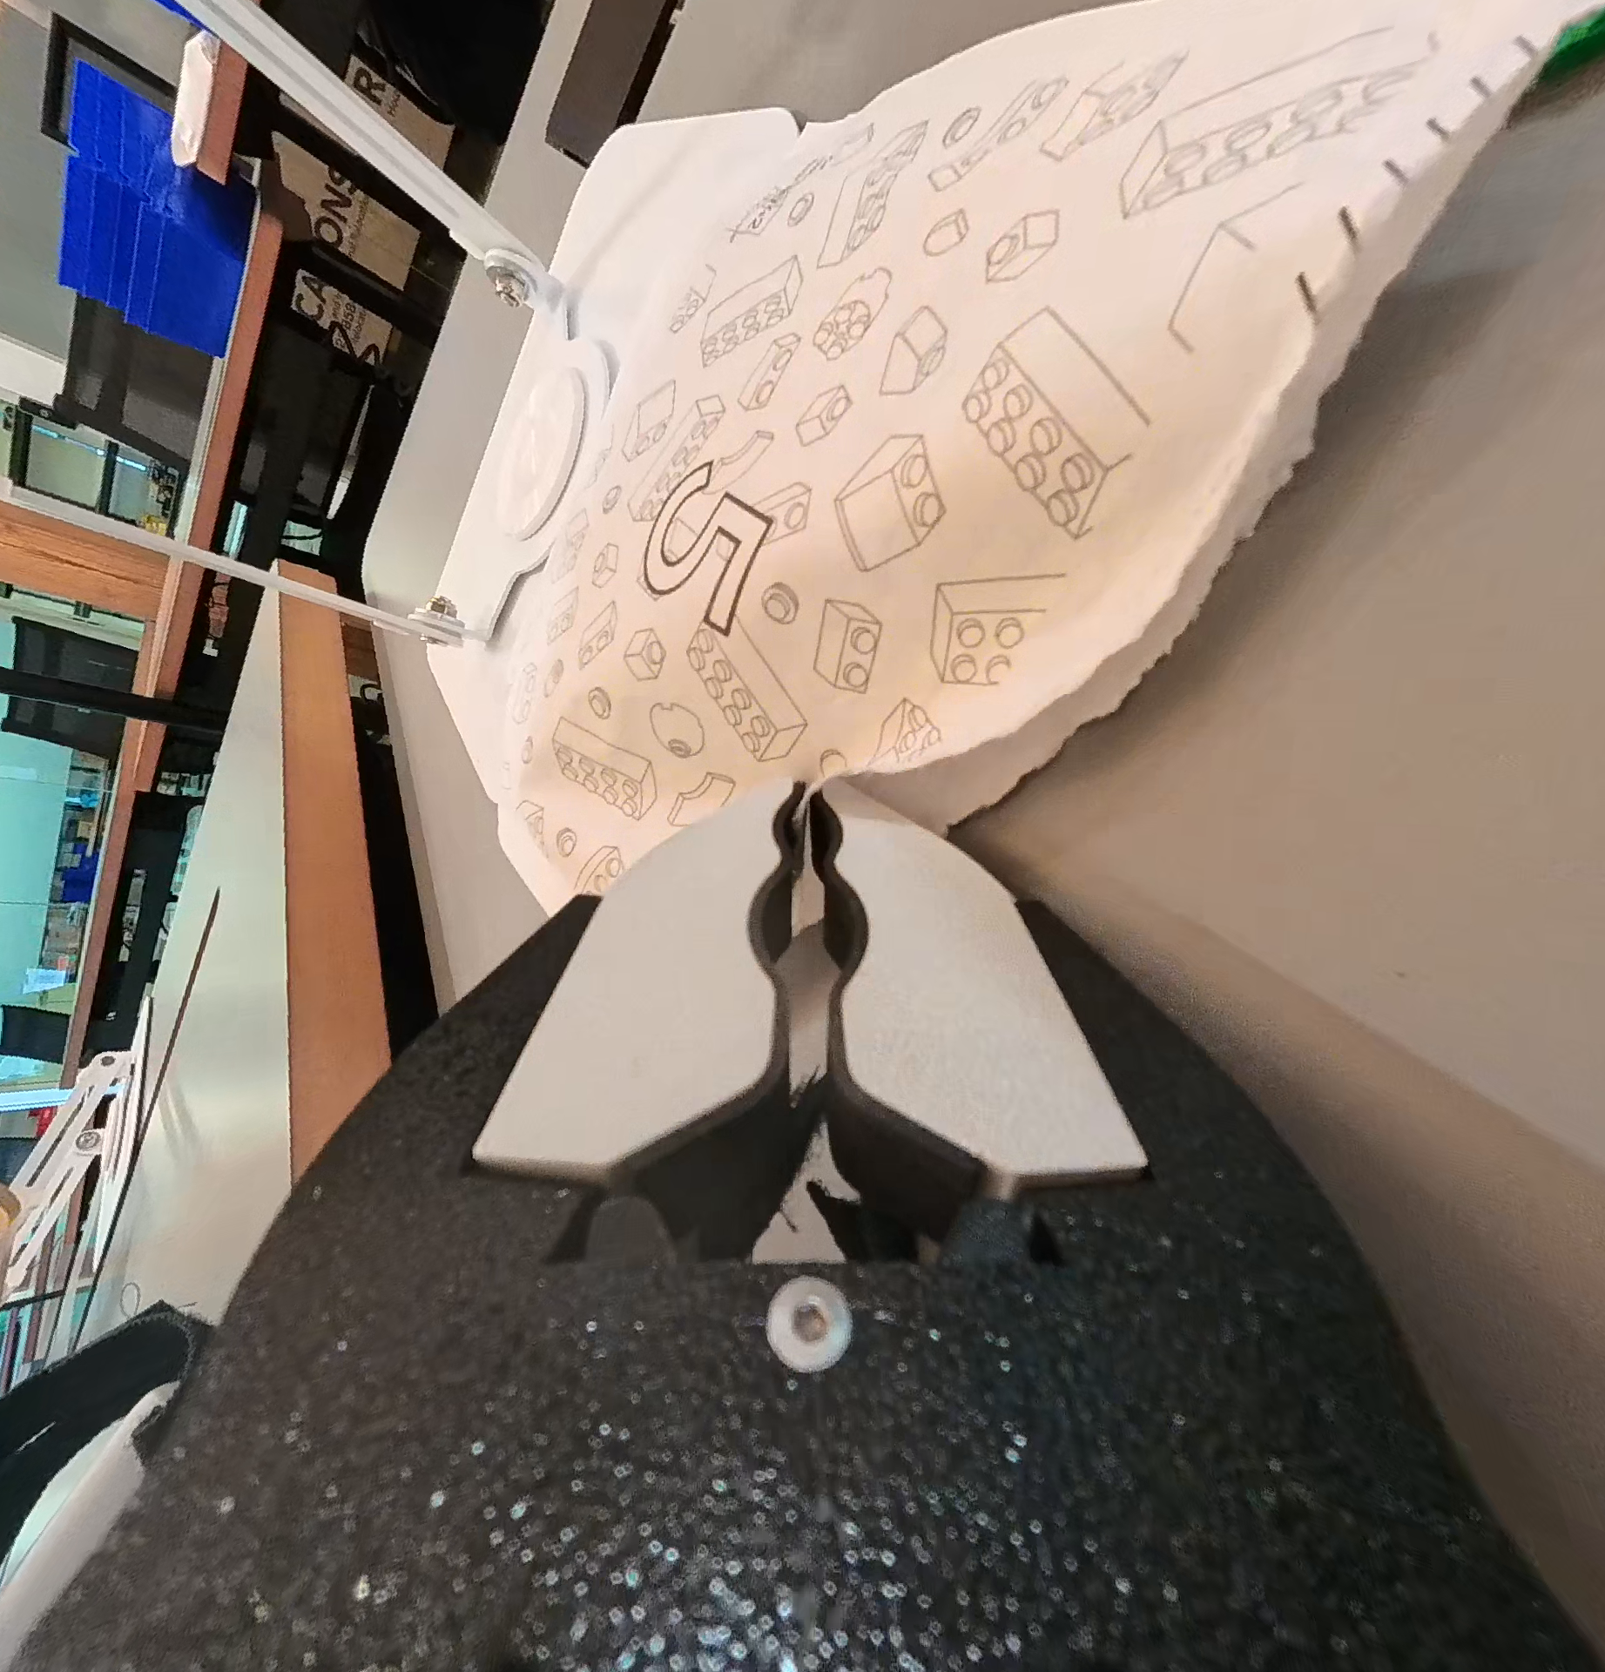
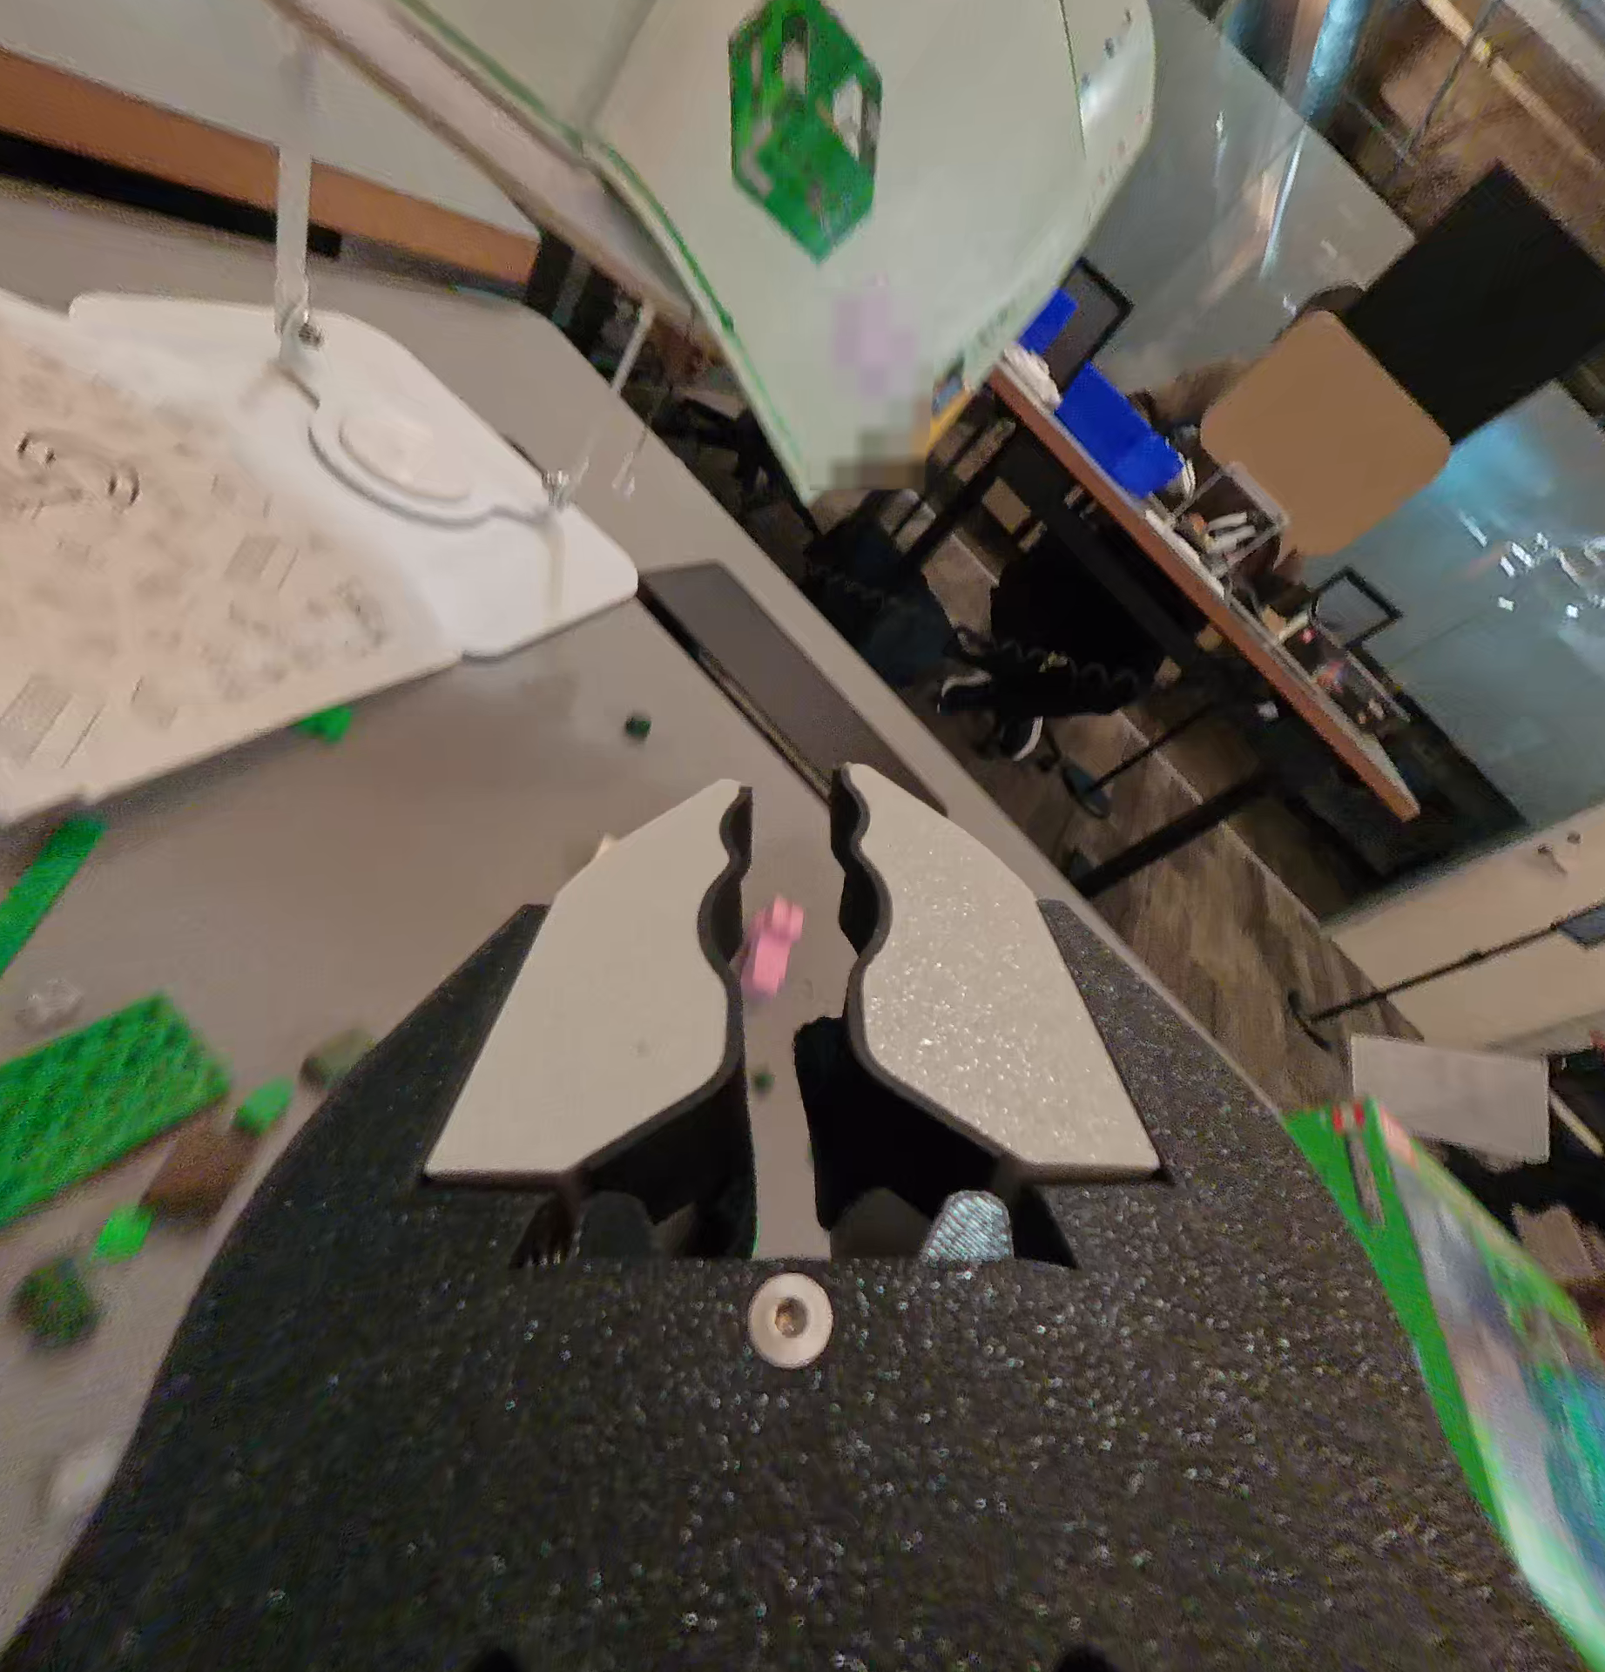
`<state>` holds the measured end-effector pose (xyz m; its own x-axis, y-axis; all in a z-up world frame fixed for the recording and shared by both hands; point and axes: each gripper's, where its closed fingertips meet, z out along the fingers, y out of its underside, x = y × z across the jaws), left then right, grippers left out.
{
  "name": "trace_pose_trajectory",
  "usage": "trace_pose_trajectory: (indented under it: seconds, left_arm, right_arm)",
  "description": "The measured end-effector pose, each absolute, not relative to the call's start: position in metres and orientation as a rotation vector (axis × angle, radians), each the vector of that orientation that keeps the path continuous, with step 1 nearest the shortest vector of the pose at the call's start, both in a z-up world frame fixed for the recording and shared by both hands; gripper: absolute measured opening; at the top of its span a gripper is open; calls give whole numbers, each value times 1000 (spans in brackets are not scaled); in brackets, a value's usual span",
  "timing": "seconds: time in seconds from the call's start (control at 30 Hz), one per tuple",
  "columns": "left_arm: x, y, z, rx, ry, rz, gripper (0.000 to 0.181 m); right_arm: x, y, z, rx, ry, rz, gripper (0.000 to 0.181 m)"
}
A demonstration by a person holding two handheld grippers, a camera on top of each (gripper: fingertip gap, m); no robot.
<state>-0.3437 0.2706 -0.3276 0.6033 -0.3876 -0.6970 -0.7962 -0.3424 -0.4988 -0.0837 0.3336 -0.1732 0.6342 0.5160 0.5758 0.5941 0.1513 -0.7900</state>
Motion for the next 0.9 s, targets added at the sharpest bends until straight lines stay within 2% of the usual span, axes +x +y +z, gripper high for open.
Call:
trace_pose_trajectory:
  seconds: [0.17,0.3,0.37,0.47,0.53,0.63,0.77,0.9]
  left_arm:
    - [-343,271,-326,-1937,928,588,0]
    - [-343,271,-327,-1930,934,626,0]
    - [-343,271,-326,-1918,941,655,0]
    - [-344,271,-326,-1912,933,659,0]
    - [-344,271,-325,-1911,928,649,0]
    - [-344,271,-325,-1907,914,634,0]
    - [-343,270,-324,-1903,909,621,0]
    - [-344,270,-323,-1901,897,596,0]
  right_arm:
    - [11,304,-227,-1646,-825,-117,9]
    - [69,310,-246,-1729,-655,-149,11]
    - [70,310,-257,-1807,-664,-16,24]
    - [72,314,-266,-1815,-598,93,59]
    - [67,312,-272,-1845,-620,146,65]
    - [60,307,-267,-1809,-684,153,61]
    - [29,282,-264,-1721,-919,298,43]
    - [6,261,-263,-1592,-1119,300,37]
